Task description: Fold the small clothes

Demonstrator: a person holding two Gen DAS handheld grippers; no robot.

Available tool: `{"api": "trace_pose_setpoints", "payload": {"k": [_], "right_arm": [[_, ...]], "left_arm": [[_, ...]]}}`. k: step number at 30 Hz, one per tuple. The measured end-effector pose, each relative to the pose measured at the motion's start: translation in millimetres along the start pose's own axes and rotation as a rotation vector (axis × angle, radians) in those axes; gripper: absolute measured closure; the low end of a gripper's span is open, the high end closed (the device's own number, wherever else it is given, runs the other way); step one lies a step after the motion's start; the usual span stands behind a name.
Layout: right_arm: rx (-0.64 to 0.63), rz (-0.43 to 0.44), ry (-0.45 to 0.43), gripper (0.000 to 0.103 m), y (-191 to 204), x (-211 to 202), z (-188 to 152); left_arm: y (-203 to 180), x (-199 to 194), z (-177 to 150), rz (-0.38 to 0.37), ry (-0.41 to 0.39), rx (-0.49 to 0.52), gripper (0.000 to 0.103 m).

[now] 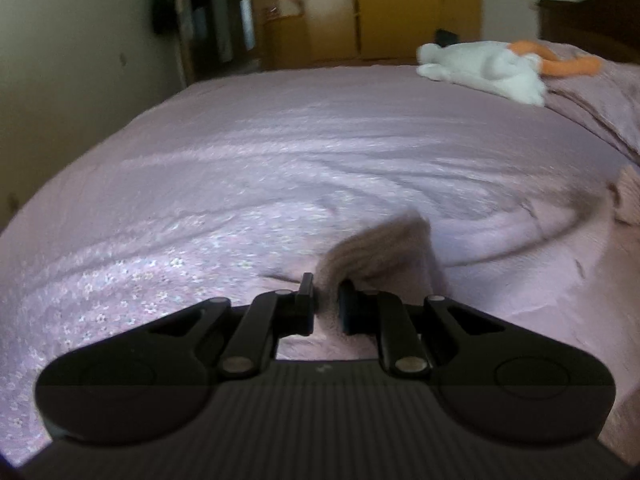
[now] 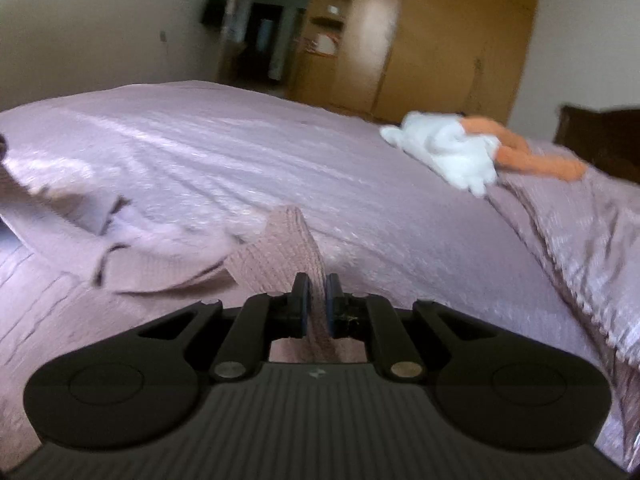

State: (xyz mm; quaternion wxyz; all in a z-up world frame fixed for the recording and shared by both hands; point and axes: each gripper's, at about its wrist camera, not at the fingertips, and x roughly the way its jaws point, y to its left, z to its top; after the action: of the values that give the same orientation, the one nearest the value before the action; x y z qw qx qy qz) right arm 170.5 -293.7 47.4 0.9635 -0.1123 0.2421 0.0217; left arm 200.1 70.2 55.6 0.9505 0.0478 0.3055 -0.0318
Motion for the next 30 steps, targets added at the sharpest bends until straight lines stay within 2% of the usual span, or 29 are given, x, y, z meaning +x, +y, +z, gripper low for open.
{"api": "trace_pose_setpoints", "payload": {"k": [8,10,12,14,16,18,21,26,30], "right_arm": [[0.166,-0.034,0.172,0.092,-21.4,54.0,-14.7],[0.209,-0.029,0.178,0.089,-25.8,59.3,-18.4],[0.231,-0.035,0.176,0.076,-29.1,59.5,-20.4],[0.241,-0.062,0.169,0.05,-30.3,58.0,-21.6],[0.274,-0.079,0.158,0.039,-35.4,55.4,-23.0],[0.358,-0.056,0.152,0.037,-47.5,50.6,-25.9],[0.465,-0.036,0.147,0.034,-64.2,42.5,-29.6],[0.543,-0.014,0.132,0.032,-79.2,29.4,-32.6],[0.555,-0.021,0.141,0.032,-82.0,21.4,-34.3]], "left_arm": [[23.1,46.8,2.1,0.021,0.106,-0.108,0.086],[27.9,53.7,-1.2,0.03,0.127,-0.124,0.078],[30.7,54.6,-3.7,0.032,0.123,-0.133,0.074],[34.2,52.9,-5.1,0.025,0.121,-0.143,0.073],[36.1,49.3,-6.3,0.032,0.122,-0.149,0.069],[38.3,45.4,-8.0,0.051,0.122,-0.147,0.062],[43.7,35.0,-11.5,0.04,0.125,-0.154,0.061],[49.6,17.6,-17.2,0.022,0.136,-0.176,0.061],[46.0,-0.7,-22.5,0.011,0.138,-0.172,0.061]]}}
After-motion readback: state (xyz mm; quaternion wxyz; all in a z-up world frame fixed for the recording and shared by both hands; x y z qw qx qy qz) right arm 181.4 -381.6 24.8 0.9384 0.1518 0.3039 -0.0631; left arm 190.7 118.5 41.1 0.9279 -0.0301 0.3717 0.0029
